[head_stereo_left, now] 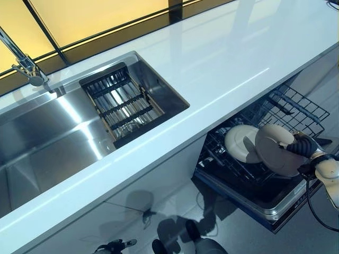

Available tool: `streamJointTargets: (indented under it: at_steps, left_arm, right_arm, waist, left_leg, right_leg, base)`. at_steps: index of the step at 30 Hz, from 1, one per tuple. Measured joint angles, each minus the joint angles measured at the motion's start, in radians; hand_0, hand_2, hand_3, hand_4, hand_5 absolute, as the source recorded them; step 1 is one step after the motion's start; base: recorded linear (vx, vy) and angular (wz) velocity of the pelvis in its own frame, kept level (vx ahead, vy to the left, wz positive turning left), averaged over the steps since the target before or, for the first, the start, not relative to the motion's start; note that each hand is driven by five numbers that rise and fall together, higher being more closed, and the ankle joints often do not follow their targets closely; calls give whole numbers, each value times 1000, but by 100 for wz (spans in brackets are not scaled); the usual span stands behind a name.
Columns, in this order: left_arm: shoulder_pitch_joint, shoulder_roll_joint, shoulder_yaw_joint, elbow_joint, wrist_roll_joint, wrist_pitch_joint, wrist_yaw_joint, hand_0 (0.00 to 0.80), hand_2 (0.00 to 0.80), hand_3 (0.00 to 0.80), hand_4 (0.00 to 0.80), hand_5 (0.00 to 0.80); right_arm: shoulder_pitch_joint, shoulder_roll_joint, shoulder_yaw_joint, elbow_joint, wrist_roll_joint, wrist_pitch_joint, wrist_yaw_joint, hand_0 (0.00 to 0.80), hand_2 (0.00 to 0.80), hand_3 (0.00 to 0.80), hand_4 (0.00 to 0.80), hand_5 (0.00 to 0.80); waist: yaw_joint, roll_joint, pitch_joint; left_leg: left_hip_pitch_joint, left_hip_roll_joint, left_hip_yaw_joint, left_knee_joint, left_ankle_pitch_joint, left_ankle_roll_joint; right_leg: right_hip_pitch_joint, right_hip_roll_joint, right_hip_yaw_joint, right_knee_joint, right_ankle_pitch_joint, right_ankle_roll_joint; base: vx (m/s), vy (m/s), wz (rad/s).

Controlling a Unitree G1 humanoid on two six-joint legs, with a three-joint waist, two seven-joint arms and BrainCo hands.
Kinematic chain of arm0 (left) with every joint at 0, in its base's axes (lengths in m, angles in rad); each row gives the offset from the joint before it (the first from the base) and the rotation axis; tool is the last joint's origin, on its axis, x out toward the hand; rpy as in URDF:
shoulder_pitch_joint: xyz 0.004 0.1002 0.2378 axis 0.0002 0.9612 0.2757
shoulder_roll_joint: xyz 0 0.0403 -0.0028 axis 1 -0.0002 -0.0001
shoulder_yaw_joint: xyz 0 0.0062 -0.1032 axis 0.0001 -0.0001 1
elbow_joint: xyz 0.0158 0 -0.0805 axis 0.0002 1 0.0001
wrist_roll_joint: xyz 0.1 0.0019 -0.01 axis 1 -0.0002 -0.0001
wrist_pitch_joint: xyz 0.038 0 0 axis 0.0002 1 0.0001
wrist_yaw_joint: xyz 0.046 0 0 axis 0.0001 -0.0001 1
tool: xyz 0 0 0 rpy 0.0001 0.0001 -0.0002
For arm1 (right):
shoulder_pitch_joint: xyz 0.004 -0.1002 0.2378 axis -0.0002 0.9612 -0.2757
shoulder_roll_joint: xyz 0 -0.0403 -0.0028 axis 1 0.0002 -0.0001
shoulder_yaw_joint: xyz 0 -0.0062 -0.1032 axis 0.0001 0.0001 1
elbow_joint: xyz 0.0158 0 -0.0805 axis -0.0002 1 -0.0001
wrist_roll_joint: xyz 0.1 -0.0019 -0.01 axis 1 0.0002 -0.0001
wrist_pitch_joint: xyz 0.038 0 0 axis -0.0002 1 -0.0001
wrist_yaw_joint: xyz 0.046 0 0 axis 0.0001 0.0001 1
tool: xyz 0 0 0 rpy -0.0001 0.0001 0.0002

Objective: Take plates into dishwasher

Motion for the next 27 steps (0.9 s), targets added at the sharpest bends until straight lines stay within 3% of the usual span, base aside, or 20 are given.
streamJointTargets:
  at_steps: [14, 27]
  left_arm:
    - [-1, -1, 0, -13, 0, -5, 1, 0, 0, 0, 0, 0]
    - [-1, 1, -1, -21, -1, -1, 10, 0, 0, 0, 0, 0]
  right_arm:
    - [0, -95, 0, 4, -93, -2, -9, 800, 800, 800, 800, 800]
    - [-55, -248, -2, 105, -116, -12, -66, 800, 800, 800, 800, 800]
  waist:
    - [0, -3, 3]
    - [1, -16, 8]
  left_leg:
    - [-4, 0, -2, 0, 0, 0]
    - [-2, 0, -3, 1, 0, 0]
  right_leg:
    - [-3, 1, -1, 0, 0, 0]
    - [0, 1, -1, 2, 0, 0]
  base:
    - [0, 0, 0]
    - [0, 0, 0]
